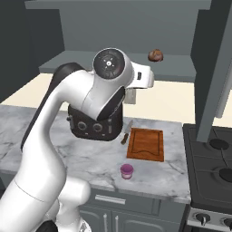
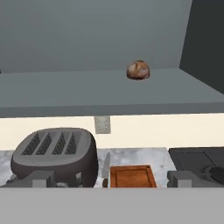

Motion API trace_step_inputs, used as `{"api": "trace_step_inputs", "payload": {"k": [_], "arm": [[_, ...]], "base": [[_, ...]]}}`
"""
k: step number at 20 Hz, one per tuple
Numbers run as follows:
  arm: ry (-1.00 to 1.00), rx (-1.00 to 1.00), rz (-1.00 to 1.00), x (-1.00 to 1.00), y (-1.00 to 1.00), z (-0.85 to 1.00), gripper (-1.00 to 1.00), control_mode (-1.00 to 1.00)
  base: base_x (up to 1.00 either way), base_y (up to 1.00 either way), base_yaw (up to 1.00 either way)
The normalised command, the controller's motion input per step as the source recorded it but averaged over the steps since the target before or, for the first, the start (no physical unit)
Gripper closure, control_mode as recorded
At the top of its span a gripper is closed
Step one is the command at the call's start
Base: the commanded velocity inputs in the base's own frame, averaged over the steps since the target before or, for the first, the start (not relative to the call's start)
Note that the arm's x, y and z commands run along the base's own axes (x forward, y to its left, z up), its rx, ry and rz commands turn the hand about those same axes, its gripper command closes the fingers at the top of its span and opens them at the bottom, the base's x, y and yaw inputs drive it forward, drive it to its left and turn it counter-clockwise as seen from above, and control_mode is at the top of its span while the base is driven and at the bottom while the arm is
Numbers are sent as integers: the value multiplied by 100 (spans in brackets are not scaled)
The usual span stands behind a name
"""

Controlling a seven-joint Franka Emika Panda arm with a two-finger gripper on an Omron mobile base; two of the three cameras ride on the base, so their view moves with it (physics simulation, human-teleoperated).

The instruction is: Pick the bread, place it on the cutting board, pick the jam, place it on the counter, and close the cabinet.

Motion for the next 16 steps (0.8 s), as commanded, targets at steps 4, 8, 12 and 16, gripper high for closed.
{"api": "trace_step_inputs", "payload": {"k": [4, 8, 12, 16], "arm": [[-9, 0, -1, 7, 0, 0, -100, -100], [-6, 0, -2, 13, 0, 0, -100, -100], [-1, 0, -5, 18, 0, 0, -100, -100], [0, 0, -9, 27, 0, 0, -100, -100]], "base": [[0, 0, 0], [0, 0, 0], [0, 0, 0], [0, 0, 0]]}}
